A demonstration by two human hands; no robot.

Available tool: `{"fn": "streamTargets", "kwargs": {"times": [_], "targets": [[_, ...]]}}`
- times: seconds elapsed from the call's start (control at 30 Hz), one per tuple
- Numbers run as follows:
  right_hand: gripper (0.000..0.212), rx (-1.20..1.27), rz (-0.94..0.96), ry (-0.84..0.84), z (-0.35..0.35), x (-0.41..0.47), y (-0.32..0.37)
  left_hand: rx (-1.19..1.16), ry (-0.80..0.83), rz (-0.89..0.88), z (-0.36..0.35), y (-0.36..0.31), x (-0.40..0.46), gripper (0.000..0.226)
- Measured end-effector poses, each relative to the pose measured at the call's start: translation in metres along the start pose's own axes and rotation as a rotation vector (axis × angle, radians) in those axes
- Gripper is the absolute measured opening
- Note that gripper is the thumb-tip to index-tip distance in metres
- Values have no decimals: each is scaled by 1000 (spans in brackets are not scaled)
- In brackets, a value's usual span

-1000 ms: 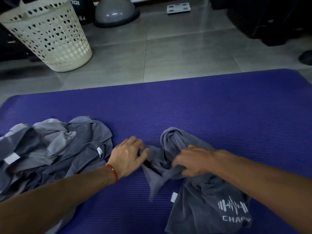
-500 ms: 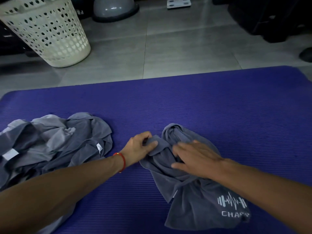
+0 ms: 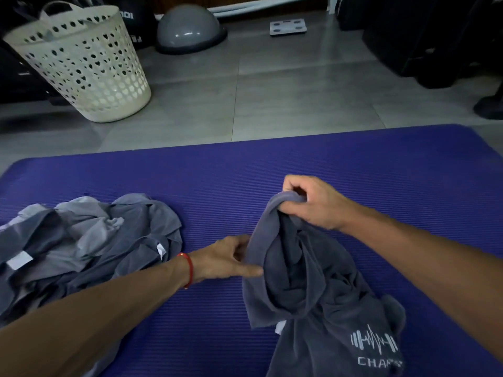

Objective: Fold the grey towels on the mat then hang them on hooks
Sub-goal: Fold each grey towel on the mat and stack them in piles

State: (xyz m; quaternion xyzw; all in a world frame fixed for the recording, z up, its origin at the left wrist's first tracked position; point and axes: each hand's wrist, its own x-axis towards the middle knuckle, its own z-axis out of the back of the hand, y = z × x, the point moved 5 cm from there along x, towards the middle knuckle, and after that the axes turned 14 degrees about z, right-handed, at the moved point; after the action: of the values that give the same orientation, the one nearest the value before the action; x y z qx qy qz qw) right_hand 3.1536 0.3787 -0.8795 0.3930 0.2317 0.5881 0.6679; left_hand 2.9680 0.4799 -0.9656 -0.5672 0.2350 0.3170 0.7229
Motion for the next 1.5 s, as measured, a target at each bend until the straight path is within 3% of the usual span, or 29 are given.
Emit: {"fn": "streamTargets", "kwargs": {"times": [0.13, 0.27, 0.37, 0.43, 0.53, 0.63, 0.7, 0.77, 0.87, 0.97, 1.07, 1.17, 1.23, 1.3, 1.33, 1.4, 1.47, 1.5], "targets": [[19, -90, -111, 21, 22, -4, -1, 70, 201, 62, -21, 4, 5, 53], [35, -18, -231, 54, 37, -19, -3, 46, 157, 93, -36, 18, 19, 57], [36, 183, -320, -84, 57, -29, -6, -57, 159, 118, -36, 34, 23, 57], [30, 62, -331, -122, 72, -36, -10, -140, 144, 118, -26, 43, 22, 57], [55, -186, -305, -139, 105, -37, -2, -159, 150, 85, -7, 38, 20, 57], [61, -376, -193, -270, 152, -19, 23, -167, 178, 8, 16, 5, 13, 40], [57, -506, -152, -380, 190, -5, 43, -148, 201, -32, 40, -25, 3, 39], [34, -620, -142, -445, 230, 5, 64, -64, 194, -74, 68, -56, -10, 41], [8, -636, -55, -564, 283, 13, 104, 33, -30, -134, 116, -108, -34, 31], [9, -613, 49, -717, 333, 16, 149, -219, -361, -274, 173, -171, -66, 21], [8, -707, 117, -746, 373, 20, 198, -427, -647, -423, 225, -245, -113, 14], [13, -731, 147, -834, 416, 21, 236, -446, -923, -603, 273, -318, -165, 18], [17, -639, 131, -927, 439, 20, 246, -451, -1175, -667, 299, -354, -202, 15], [18, -364, 159, -955, 451, 21, 248, -480, -1405, -754, 307, -379, -245, 20], [18, -208, 150, -914, 447, 19, 247, -425, -1511, -786, 302, -387, -260, 21], [23, -38, 115, -765, 428, 10, 238, -77, -1671, -768, 288, -394, -266, 20], [24, -32, 88, -737, 407, -7, 220, 226, -1695, -687, 277, -381, -248, 18], [24, -23, 84, -763, 398, -16, 207, 237, -1666, -679, 278, -369, -237, 17]]}}
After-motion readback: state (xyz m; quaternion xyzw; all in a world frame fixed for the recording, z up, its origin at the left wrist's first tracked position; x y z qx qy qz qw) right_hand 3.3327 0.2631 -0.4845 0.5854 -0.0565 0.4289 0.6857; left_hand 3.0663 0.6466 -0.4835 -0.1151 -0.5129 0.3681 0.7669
